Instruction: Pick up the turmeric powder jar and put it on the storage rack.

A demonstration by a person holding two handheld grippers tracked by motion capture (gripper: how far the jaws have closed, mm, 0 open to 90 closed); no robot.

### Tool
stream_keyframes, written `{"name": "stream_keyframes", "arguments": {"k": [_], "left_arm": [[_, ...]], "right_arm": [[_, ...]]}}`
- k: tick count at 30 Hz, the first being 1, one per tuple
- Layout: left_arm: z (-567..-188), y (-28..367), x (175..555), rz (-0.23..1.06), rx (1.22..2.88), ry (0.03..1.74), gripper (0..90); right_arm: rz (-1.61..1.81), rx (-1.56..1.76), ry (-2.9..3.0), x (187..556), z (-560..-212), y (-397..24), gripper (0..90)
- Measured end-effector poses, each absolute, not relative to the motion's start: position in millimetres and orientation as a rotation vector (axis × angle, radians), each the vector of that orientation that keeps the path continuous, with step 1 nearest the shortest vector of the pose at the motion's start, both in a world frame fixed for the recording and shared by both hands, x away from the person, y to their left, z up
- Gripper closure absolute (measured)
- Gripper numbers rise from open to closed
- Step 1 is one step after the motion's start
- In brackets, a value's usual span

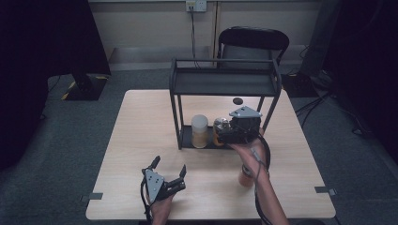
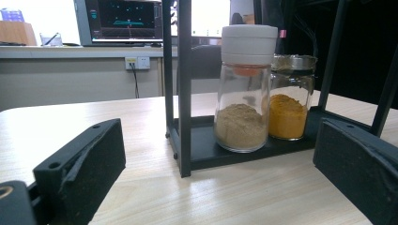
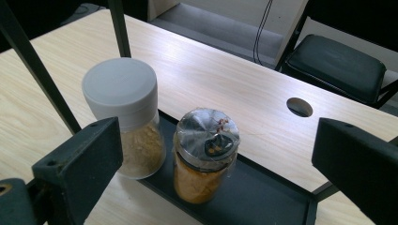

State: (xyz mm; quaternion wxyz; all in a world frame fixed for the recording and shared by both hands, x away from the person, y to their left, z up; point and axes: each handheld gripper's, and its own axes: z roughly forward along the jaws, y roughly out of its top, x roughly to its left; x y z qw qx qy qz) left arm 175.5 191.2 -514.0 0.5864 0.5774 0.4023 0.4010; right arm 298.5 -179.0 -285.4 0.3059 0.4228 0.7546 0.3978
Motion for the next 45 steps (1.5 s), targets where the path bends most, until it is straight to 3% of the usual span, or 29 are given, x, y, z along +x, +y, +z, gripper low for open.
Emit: {"name": "stream_keyframes", "arguments": {"k": [6, 32, 45], "left_arm": [[-514.2, 191.0, 175.4, 0.935, 1.345, 0.938, 2.0], [-514.0, 190.9, 175.5, 0.937, 1.348, 0.937, 2.0], [-513.9, 190.9, 175.5, 0.936, 1.348, 0.936, 2.0]], "right_arm": [[1.100, 1.123, 1.998, 290.8, -284.1, -186.4, 4.0], [1.217, 1.144, 1.821, 246.1, -309.6, -206.8, 0.0], [1.309, 1.161, 1.697, 221.7, -335.4, -219.3, 0.0]]}}
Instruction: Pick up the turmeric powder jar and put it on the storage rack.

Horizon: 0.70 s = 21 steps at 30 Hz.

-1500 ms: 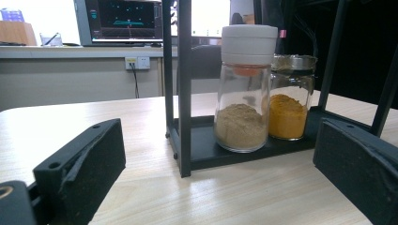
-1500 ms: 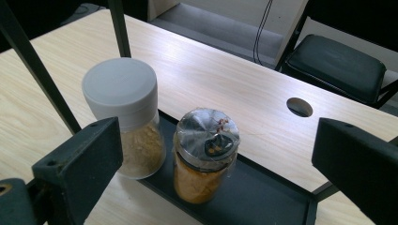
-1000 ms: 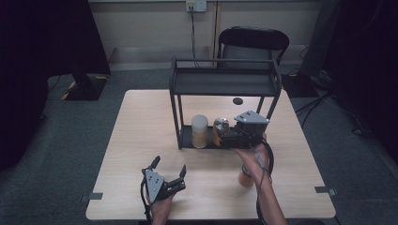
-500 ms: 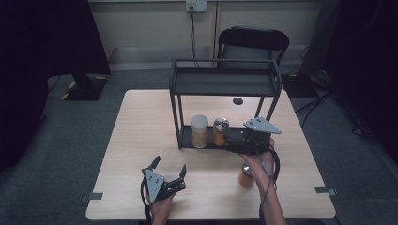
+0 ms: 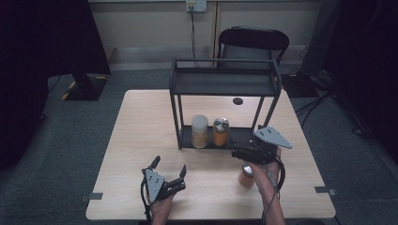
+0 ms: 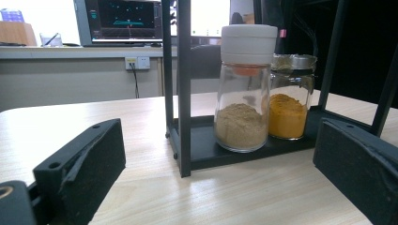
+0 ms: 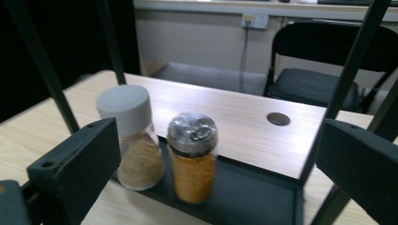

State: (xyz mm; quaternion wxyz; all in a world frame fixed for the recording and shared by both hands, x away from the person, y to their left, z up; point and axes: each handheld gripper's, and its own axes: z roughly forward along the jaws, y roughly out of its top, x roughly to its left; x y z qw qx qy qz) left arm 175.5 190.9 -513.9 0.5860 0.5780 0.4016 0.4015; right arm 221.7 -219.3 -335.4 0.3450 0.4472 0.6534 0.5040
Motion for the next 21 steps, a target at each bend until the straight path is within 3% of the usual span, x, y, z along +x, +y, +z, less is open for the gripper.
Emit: {"name": "stream_keyframes", "arguments": {"k": [21], "left_arm": [[-514.1, 190.9, 175.4, 0.938, 1.347, 0.936, 2.0]], "right_arm": [[1.406, 1.069, 1.434, 178.5, -388.7, -223.1, 0.0]]}}
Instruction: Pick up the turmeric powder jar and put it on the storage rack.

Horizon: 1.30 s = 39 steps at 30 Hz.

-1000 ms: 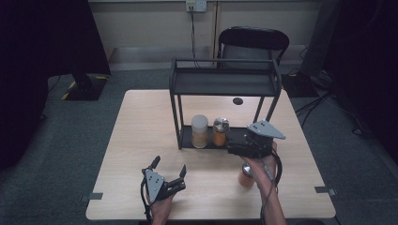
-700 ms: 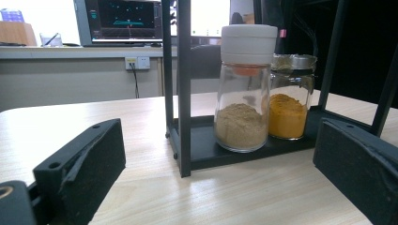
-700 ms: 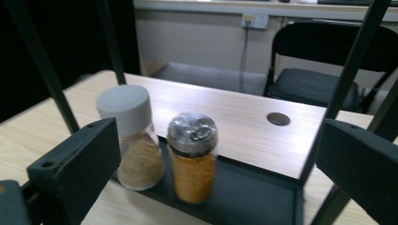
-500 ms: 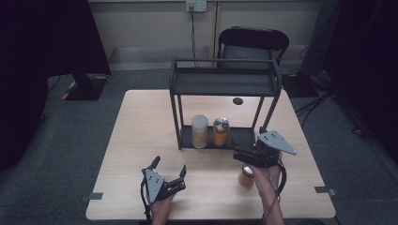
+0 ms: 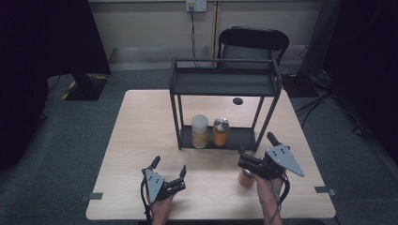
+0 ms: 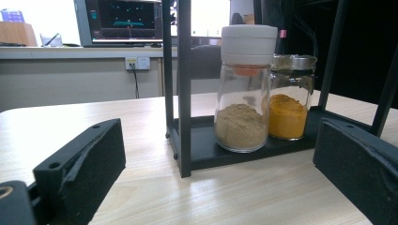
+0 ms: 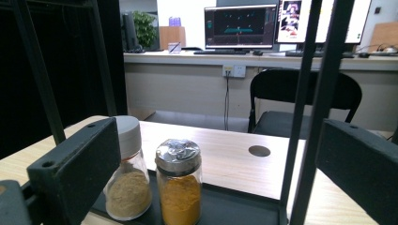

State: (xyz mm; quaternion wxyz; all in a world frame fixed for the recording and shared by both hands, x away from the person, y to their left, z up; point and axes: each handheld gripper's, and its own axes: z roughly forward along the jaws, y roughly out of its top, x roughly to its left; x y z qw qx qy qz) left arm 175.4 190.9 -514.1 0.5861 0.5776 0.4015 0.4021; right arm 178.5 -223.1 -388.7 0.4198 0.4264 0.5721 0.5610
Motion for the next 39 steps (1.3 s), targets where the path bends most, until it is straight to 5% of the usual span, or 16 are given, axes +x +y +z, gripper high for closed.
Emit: {"name": "stream_keyframes", "arguments": {"k": [39], "left_arm": [[-514.3, 191.5, 175.5, 0.935, 1.348, 0.932, 2.0]], "right_arm": [[1.431, 1.030, 1.287, 138.0, -473.8, -220.8, 0.0]]}}
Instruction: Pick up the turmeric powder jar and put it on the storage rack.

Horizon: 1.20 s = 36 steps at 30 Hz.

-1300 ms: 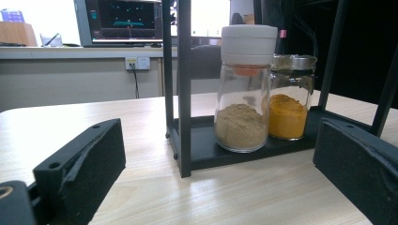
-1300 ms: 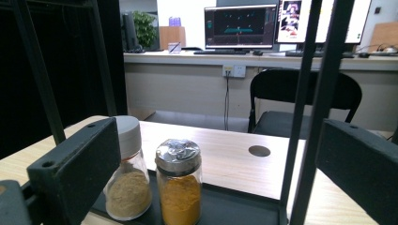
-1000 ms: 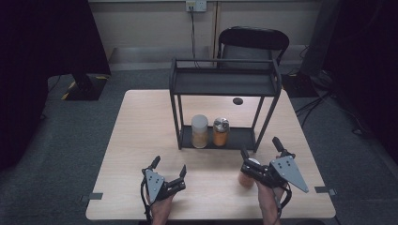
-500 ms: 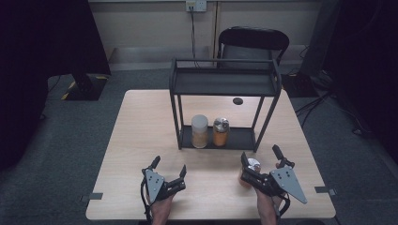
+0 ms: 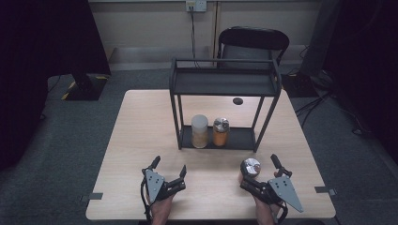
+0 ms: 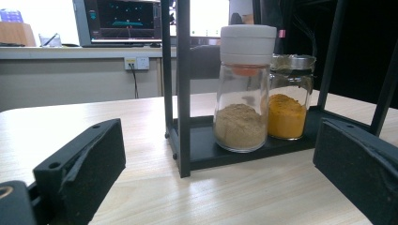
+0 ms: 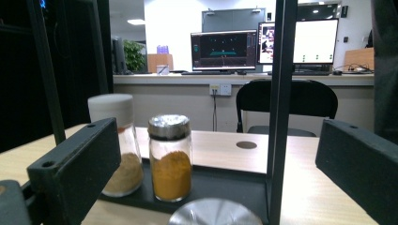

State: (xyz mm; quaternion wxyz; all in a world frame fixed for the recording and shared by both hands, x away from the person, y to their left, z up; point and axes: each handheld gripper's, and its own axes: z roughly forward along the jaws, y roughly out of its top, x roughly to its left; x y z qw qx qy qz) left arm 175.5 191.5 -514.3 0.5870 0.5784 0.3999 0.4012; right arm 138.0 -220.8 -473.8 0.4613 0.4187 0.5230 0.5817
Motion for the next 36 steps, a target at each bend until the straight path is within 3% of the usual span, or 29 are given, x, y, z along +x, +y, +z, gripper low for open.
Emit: {"name": "stream_keyframes", "arguments": {"k": [36], "left_arm": [[-514.6, 191.4, 175.3, 0.936, 1.345, 0.932, 2.0]], "right_arm": [[1.334, 1.116, 1.353, 131.3, -508.3, -217.3, 0.0]]}}
